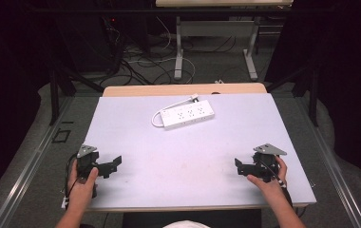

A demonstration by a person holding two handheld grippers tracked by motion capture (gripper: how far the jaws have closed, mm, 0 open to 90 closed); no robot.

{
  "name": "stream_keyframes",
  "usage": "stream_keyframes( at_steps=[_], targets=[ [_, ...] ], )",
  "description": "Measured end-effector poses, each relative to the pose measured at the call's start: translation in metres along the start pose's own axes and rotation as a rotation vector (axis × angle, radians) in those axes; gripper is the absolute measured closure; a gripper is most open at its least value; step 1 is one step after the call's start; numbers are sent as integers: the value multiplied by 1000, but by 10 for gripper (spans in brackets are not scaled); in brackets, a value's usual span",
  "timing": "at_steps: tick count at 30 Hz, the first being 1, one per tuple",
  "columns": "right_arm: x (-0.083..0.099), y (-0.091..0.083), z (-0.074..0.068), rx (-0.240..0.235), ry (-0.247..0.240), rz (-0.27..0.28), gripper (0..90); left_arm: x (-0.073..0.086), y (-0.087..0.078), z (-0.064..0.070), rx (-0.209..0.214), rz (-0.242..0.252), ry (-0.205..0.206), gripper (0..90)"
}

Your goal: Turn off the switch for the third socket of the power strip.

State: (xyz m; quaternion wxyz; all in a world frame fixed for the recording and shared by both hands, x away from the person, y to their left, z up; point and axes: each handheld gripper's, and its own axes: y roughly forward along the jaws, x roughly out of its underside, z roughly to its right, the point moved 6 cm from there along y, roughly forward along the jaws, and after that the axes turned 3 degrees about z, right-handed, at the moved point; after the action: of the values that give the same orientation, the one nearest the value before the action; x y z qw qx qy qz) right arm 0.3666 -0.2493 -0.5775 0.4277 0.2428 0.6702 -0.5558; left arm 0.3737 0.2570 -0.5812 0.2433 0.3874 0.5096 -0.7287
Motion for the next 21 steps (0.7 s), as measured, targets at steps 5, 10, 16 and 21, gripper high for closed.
stream_keyframes(
  at_steps=[5,10,16,21],
  targets=[
    [-5,1,-2,-4,-6,-9,0,1,-1,1,-5,0,7,3],
    [-14,4,-4,-10,-26,-16,0,1,1,1,-13,3,-7,4],
    [-22,9,-8,-26,-23,-36,0,1,1,0,-14,5,-9,4],
    [-32,13,-9,-36,-20,-45,3,2,1,1,-13,0,-8,4]
  ],
)
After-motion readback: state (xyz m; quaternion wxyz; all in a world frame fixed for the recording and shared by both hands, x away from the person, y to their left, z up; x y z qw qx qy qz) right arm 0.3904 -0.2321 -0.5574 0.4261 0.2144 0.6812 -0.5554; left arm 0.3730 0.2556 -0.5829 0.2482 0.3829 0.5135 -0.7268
